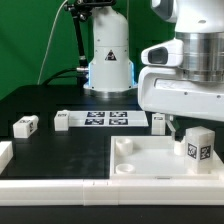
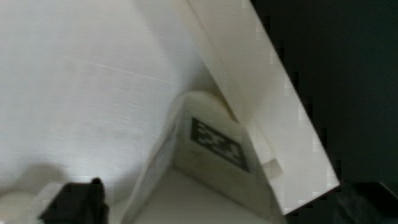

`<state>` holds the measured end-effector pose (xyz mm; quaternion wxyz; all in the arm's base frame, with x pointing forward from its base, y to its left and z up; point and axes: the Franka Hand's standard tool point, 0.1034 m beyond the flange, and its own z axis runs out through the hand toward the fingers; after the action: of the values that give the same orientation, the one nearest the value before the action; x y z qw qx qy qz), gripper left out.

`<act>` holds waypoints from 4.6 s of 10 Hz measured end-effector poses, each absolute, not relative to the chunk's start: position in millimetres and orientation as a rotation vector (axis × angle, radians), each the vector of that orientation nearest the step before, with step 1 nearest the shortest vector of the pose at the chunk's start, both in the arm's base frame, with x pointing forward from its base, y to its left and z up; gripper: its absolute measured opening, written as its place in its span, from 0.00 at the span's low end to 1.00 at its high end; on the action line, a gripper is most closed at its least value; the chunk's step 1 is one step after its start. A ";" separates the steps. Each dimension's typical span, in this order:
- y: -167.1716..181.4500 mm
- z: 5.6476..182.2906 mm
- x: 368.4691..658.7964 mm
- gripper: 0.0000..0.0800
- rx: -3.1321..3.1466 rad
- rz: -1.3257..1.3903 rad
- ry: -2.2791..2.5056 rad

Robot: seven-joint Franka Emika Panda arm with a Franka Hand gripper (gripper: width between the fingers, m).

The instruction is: Assemble one leg

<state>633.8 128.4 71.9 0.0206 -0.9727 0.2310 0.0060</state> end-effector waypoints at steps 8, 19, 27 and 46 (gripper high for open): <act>124.5 71.6 634.3 0.77 -3.100 -0.001 -0.185; 118.0 70.7 635.5 0.36 -2.953 0.010 0.866; 115.1 70.8 637.8 0.38 -2.677 0.002 1.513; 123.2 70.6 637.9 0.47 -3.094 -0.066 -0.425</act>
Offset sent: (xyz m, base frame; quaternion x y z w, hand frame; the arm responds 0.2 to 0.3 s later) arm -0.0026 0.0032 -0.0019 0.0046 0.0014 -0.1407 0.9900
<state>637.9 123.2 70.6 0.0087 -0.9904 -0.1362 -0.0210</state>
